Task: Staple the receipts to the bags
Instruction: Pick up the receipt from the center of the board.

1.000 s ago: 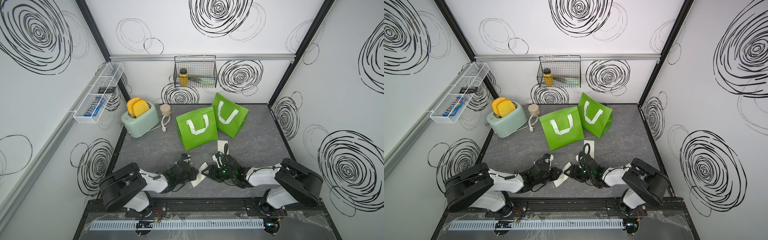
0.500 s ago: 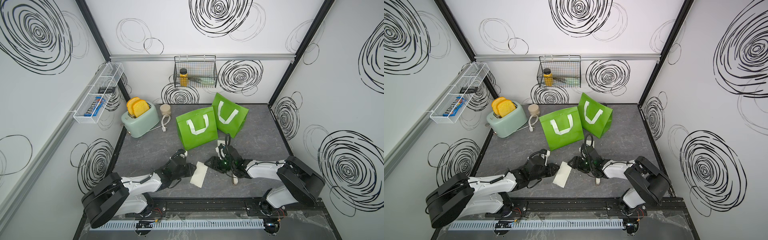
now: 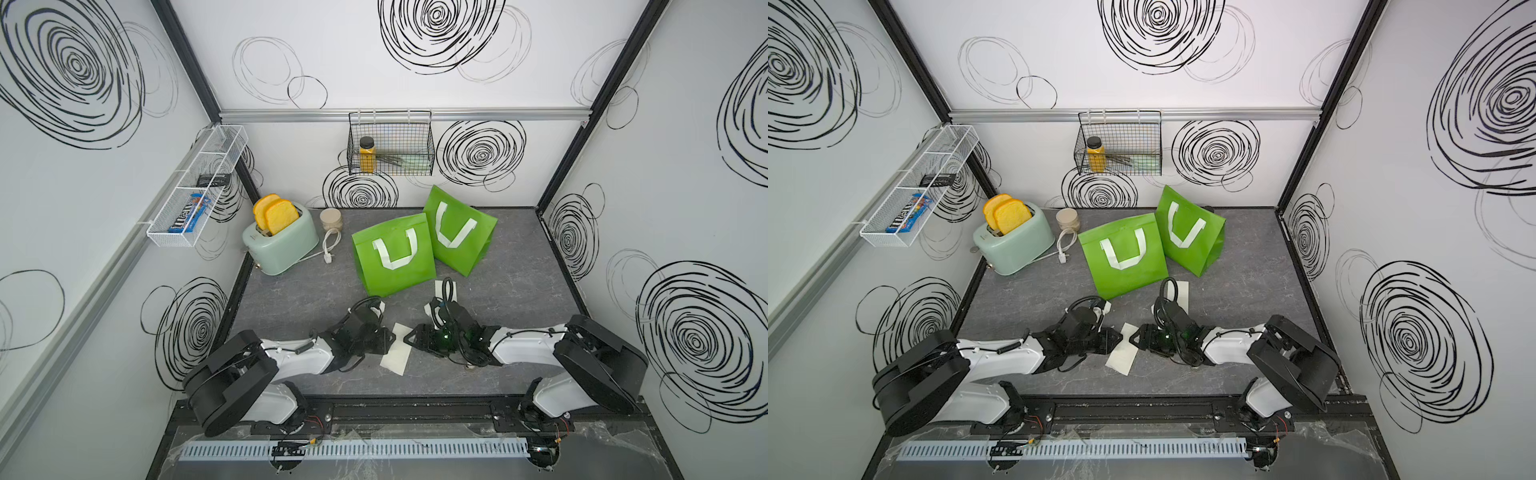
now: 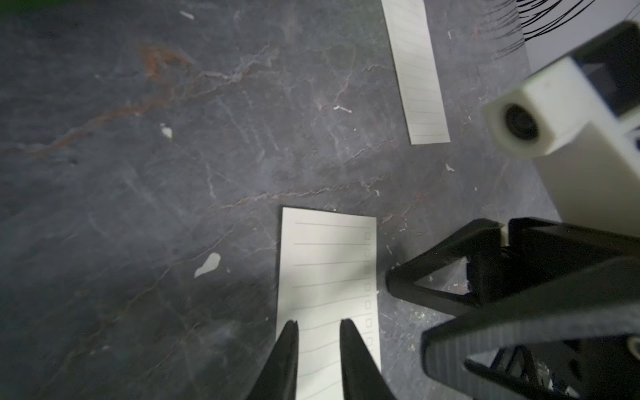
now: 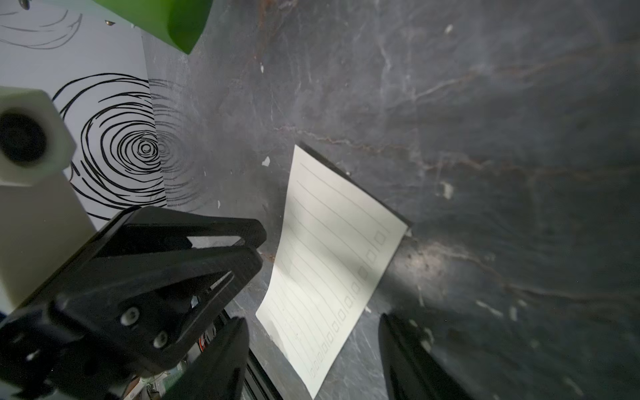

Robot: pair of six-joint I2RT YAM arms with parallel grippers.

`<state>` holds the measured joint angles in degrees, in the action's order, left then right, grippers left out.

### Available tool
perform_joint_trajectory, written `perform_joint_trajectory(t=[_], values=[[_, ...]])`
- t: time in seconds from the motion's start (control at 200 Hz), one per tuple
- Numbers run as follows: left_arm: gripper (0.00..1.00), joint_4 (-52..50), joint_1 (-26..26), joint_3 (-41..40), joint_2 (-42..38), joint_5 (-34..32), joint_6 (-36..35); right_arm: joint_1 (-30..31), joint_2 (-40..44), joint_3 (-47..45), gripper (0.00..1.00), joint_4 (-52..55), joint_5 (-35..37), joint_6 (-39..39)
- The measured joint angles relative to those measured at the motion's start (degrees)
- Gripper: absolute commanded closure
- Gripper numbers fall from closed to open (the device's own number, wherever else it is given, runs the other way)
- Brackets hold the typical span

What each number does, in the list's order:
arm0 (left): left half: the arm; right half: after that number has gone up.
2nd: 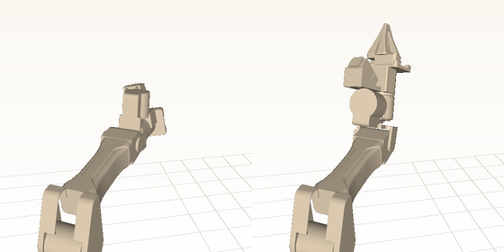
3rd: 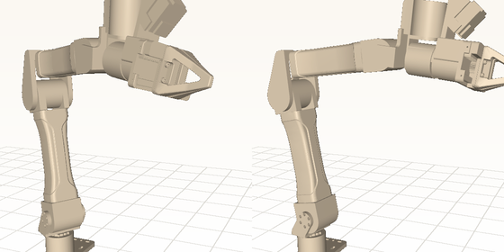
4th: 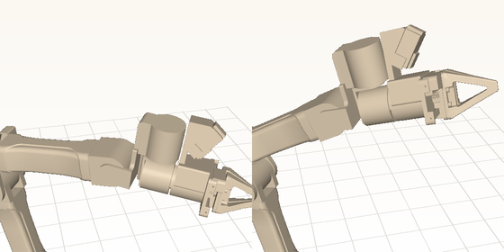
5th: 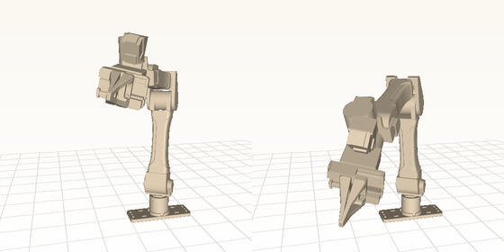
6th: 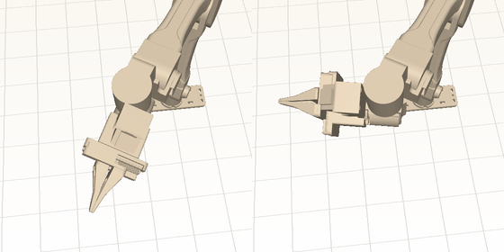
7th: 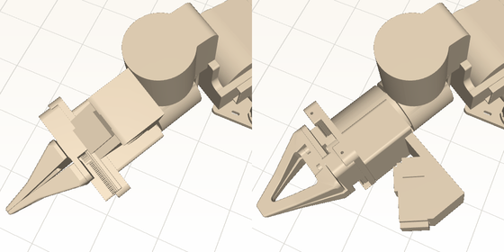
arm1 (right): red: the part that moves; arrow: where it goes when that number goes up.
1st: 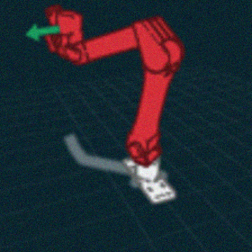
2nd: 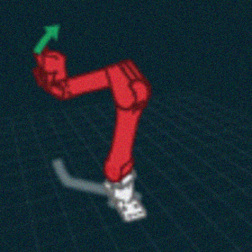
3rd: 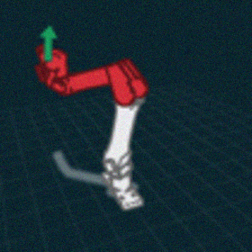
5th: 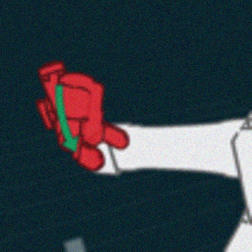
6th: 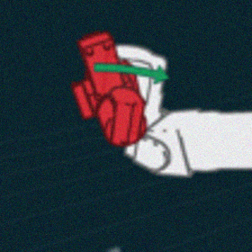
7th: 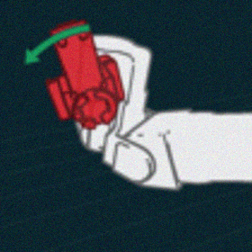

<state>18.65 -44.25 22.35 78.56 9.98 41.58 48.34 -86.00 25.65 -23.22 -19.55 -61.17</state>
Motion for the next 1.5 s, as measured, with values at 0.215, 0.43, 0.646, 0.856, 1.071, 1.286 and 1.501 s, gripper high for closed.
perform_joint_trajectory(t=[0.215, 0.43, 0.646, 0.856, 1.071, 1.286, 1.501], values=[[0.82, 2.2, 0.0, 2.0, 4.5, -0.4, -1.4, -1.9, -1.3, 1.0, 0.37, -0.2, 0.4, 1.0], [0.87, 4.2, 0.0, 1.6, 8.1, -1.3, -0.8, -1.9, -2.6, 1.9, 0.39, -0.9, 1.2, 0.5], [0.92, 9.0, 0.0, -0.7, 8.7, -0.8, 1.9, -1.4, -5.1, 1.6, 0.40, -6.0, 1.0, -1.7], [0.92, 15.9, 0.0, -3.0, 10.4, 0.9, 5.6, -1.3, -8.3, -0.1, 0.41, -15.2, -1.5, -4.2], [0.92, 17.3, 0.0, -4.0, 10.2, 2.2, 7.3, -1.2, -10.3, -0.9, 0.57, -18.2, -3.9, -4.2], [0.88, 14.8, 0.7, -4.0, 8.7, 3.4, 7.4, -1.0, -10.3, -0.3, 0.75, -15.6, -4.0, -0.9], [0.74, 9.6, 4.6, -4.0, 4.0, 5.4, 6.9, -1.0, -9.3, 0.7, 0.84, -10.6, -3.6, 2.5]])
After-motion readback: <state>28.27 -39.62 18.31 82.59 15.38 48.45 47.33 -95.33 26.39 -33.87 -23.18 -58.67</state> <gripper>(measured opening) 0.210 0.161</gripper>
